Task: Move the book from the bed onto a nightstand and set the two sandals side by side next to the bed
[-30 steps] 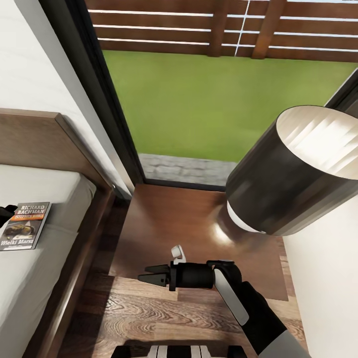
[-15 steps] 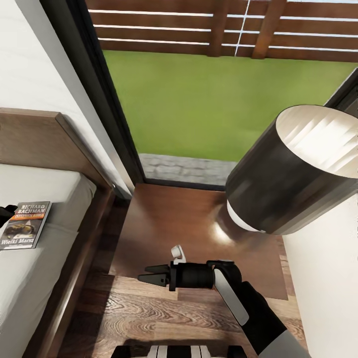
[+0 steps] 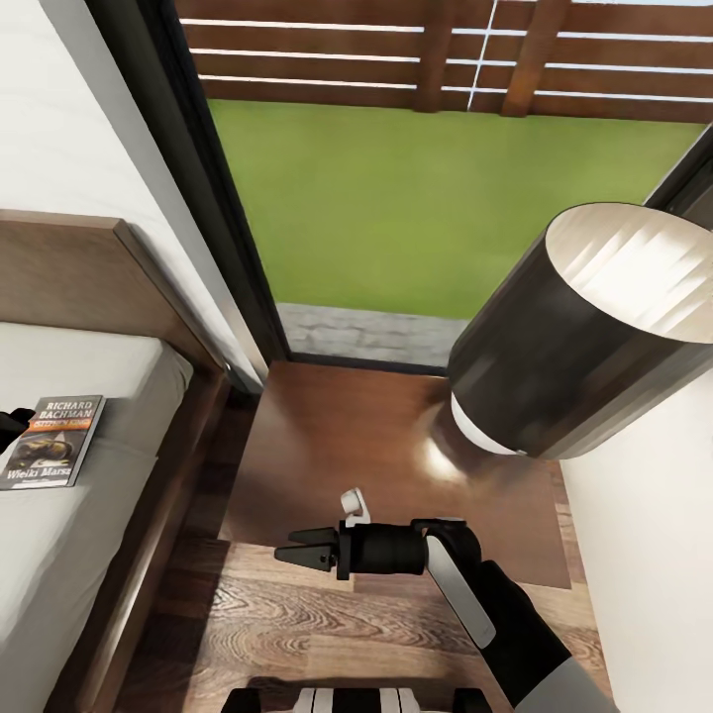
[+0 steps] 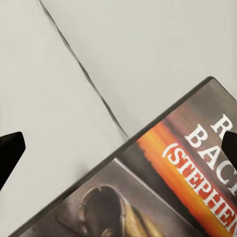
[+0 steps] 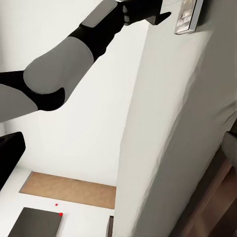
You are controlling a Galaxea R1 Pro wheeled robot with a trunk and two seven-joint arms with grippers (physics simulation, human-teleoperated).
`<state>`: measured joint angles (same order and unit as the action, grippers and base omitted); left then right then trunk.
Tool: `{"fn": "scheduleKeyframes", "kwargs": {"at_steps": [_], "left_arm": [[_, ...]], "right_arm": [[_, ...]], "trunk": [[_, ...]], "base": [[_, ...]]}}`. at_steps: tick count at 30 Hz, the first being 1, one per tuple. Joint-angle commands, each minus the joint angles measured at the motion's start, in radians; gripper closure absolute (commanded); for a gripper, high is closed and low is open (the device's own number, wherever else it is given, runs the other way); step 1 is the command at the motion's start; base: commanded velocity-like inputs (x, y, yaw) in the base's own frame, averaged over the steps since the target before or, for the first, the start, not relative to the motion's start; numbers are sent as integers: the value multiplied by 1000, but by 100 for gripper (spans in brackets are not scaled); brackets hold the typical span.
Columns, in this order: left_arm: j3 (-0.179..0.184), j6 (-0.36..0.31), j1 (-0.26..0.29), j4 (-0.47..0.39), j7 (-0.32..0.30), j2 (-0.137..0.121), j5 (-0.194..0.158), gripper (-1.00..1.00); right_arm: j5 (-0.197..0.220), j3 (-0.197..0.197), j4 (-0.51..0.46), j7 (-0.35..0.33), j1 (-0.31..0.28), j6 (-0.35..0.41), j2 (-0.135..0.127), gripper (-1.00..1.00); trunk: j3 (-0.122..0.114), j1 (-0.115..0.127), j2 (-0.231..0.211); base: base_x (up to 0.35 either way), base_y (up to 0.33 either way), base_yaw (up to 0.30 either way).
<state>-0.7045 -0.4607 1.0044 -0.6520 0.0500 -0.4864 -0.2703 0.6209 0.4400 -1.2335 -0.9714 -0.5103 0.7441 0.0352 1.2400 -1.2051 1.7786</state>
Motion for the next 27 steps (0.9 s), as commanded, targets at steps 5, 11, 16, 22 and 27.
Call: {"fn": "scheduleKeyframes", "kwargs": {"at_steps": [5,11,16,22,27], "left_arm": [[-1,-6,0,0,5,0,-10,-100],[-1,-6,0,0,5,0,-10,-100],[-1,-5,0,1,5,0,-9,-100],[-1,-4,0,1,5,0,-9,-100],[-1,-4,0,1,5,0,-9,-100]], "right_arm": [[5,0,0,0,-1,6,0,-100],[5,0,0,0,-1,6,0,-100],[5,0,0,0,-1,6,0,-100],[5,0,0,0,-1,6,0,-100],[5,0,0,0,-1,6,0,-100]], "trunk": [[1,0,0],[1,0,0],[1,0,0],[1,0,0],[7,-8,14]], "base": [[0,0,0],[0,0,0],[0,0,0],[0,0,0],[0,0,0]]}}
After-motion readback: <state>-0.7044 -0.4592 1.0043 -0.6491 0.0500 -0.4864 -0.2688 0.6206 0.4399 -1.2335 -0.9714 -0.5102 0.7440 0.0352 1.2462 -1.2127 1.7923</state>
